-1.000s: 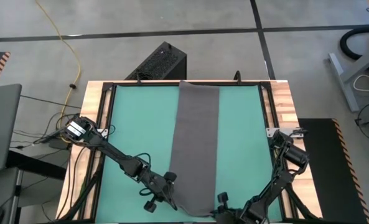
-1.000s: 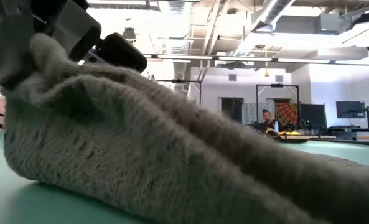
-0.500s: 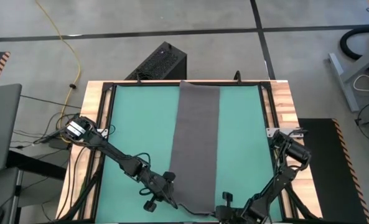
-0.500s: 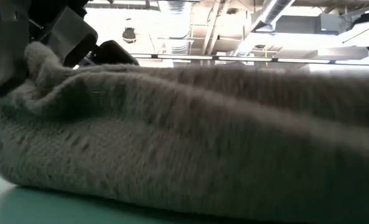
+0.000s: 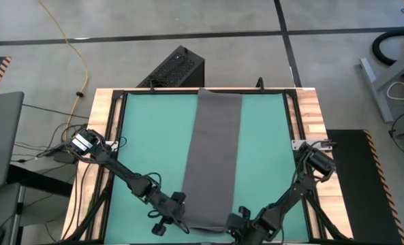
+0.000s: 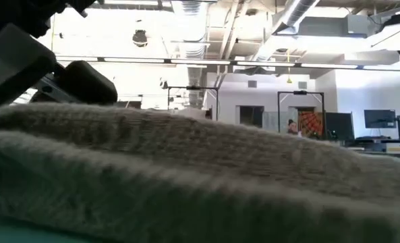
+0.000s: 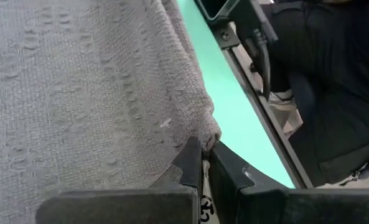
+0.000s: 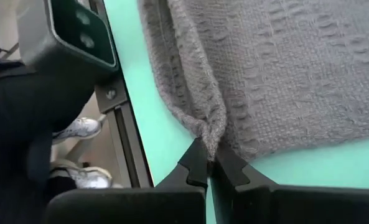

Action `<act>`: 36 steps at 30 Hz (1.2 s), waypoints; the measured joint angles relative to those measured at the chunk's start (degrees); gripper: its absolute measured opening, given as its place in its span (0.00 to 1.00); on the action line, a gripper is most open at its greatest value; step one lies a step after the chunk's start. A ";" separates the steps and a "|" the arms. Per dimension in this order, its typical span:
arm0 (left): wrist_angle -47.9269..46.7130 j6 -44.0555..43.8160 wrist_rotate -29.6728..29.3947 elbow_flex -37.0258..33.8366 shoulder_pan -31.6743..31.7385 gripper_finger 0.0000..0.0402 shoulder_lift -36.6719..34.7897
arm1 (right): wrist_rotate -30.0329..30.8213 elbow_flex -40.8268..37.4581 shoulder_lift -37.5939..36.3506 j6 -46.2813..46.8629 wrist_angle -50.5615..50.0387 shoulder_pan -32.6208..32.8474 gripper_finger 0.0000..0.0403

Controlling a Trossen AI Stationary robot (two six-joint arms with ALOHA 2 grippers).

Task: Roll towel
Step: Roll the gray towel

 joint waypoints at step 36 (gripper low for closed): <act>17.24 -18.79 -3.92 -11.37 -3.14 0.07 -2.48 | -7.76 0.07 -0.29 15.57 0.44 -5.19 0.05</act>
